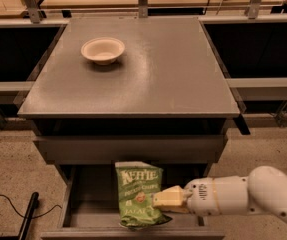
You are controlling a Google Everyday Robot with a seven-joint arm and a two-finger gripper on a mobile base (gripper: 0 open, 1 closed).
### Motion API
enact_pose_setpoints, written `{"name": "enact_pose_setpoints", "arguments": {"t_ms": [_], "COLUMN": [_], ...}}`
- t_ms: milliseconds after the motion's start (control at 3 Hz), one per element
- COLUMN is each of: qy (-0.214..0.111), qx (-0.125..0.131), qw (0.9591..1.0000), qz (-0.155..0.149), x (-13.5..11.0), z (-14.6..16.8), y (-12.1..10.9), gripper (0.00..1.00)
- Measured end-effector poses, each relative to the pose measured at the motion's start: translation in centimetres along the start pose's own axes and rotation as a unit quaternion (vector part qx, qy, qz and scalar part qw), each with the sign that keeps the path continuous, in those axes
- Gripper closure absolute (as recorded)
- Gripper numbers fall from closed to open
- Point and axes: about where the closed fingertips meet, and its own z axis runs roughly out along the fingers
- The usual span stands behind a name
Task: Pick green jalapeno chip bag from middle drawer and place on counter
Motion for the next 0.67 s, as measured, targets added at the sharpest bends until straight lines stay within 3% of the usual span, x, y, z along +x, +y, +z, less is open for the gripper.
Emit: {"name": "enact_pose_setpoints", "arguments": {"t_ms": [333,667], "qy": [-0.007,-0.025], "qx": [0.001,0.000], "qw": [0.9996,0.9993], "qz": [-0.028,-0.027], "x": [-1.6,-2.6], "z": [-5.6,-5.9], "y": [-3.8,-3.8], "gripper": [1.00,1.00]}}
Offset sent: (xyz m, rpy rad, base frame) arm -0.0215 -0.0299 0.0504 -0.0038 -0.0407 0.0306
